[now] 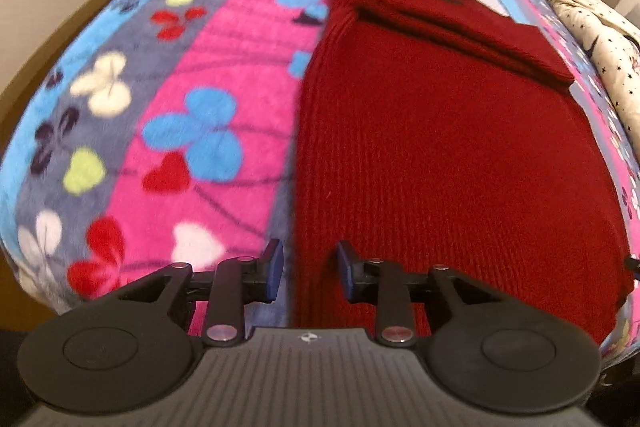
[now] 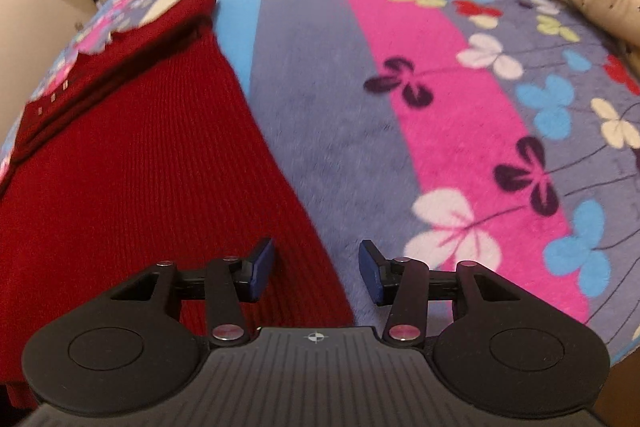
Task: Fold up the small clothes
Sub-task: 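Move both open grippers to the sweater hem, then grasp the hem with the left gripper while the right gripper grasps the hem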
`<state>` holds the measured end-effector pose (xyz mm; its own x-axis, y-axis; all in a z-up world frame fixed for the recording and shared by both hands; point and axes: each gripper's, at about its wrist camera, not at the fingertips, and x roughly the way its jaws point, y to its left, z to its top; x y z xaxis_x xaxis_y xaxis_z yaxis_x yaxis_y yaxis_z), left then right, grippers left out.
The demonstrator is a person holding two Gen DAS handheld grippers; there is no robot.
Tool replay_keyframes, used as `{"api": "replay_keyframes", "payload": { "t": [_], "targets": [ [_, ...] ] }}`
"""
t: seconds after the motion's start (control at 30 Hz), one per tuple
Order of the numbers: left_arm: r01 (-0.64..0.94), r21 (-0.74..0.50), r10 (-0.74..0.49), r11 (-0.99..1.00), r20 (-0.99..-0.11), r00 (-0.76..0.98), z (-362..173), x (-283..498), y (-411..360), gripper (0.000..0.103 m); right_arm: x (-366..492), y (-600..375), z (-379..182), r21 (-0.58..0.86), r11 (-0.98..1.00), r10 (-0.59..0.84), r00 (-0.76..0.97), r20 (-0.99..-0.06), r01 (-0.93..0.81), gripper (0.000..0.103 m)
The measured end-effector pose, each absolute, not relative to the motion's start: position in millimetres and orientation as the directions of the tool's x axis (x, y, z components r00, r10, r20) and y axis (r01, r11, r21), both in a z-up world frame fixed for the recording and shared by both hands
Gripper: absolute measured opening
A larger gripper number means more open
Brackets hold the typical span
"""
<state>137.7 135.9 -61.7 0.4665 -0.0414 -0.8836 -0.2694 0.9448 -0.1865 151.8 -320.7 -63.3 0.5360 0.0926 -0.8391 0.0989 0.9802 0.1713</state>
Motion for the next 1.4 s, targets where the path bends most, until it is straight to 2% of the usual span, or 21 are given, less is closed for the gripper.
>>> {"api": "replay_keyframes", "payload": {
  "t": [0.13, 0.3, 0.37, 0.5, 0.53, 0.57, 0.6, 0.63, 0.73, 0.9, 1.1, 1.2, 1.4],
  "targets": [
    [-0.298, -0.262, -0.114, 0.918, -0.893, 0.435, -70, 127, 145, 0.034, 154, -313, -65, 0.135, 0.988, 0.077, 0.524, -0.848, 0.074, 0.059],
    [-0.279, -0.262, -0.122, 0.924, -0.893, 0.434, -68, 123, 145, 0.034, 156, -312, -65, 0.137, 0.987, 0.073, 0.521, -0.850, 0.084, 0.060],
    [-0.272, -0.254, -0.117, 0.928, -0.893, 0.434, -67, 123, 142, 0.034, 156, -308, -64, 0.121, 0.991, 0.071, 0.525, -0.848, 0.063, 0.055],
    [-0.251, -0.242, -0.114, 0.937, -0.894, 0.434, -66, 123, 139, 0.032, 155, -305, -60, 0.134, 0.990, 0.096, 0.535, -0.839, 0.033, 0.037],
    [-0.242, -0.239, -0.115, 0.940, -0.894, 0.434, -66, 125, 136, 0.030, 155, -304, -60, 0.130, 0.991, 0.097, 0.537, -0.838, 0.023, 0.031],
    [-0.230, -0.236, -0.117, 0.944, -0.893, 0.435, -66, 125, 134, 0.025, 154, -303, -59, 0.126, 0.992, 0.098, 0.540, -0.836, 0.014, 0.028],
    [-0.220, -0.226, -0.112, 0.949, -0.892, 0.438, -65, 126, 133, 0.019, 154, -301, -58, 0.119, 0.993, 0.098, 0.546, -0.832, 0.003, 0.016],
    [-0.209, -0.210, -0.099, 0.955, -0.891, 0.442, -64, 125, 130, 0.015, 153, -300, -56, 0.118, 0.993, 0.101, 0.552, -0.828, -0.004, 0.012],
    [-0.184, -0.167, -0.060, 0.969, -0.876, 0.478, -57, 122, 124, 0.013, 150, -304, -48, 0.152, 0.988, 0.132, 0.581, -0.803, -0.014, 0.009],
    [-0.140, -0.118, -0.030, 0.983, -0.857, 0.514, -48, 116, 112, 0.013, 141, -309, -26, 0.227, 0.973, 0.201, 0.666, -0.718, -0.048, 0.008],
    [-0.174, -0.174, -0.079, 0.969, -0.890, 0.449, -62, 119, 122, 0.017, 150, -300, -38, 0.184, 0.981, 0.186, 0.600, -0.778, -0.065, 0.014],
    [-0.176, -0.183, -0.087, 0.967, -0.891, 0.446, -63, 118, 124, 0.017, 154, -299, -48, 0.165, 0.985, 0.164, 0.550, -0.819, -0.047, 0.025],
    [-0.168, -0.169, -0.081, 0.971, -0.896, 0.436, -66, 120, 122, 0.018, 153, -291, -58, 0.097, 0.993, 0.114, 0.520, -0.847, -0.060, 0.028]
  ]
}}
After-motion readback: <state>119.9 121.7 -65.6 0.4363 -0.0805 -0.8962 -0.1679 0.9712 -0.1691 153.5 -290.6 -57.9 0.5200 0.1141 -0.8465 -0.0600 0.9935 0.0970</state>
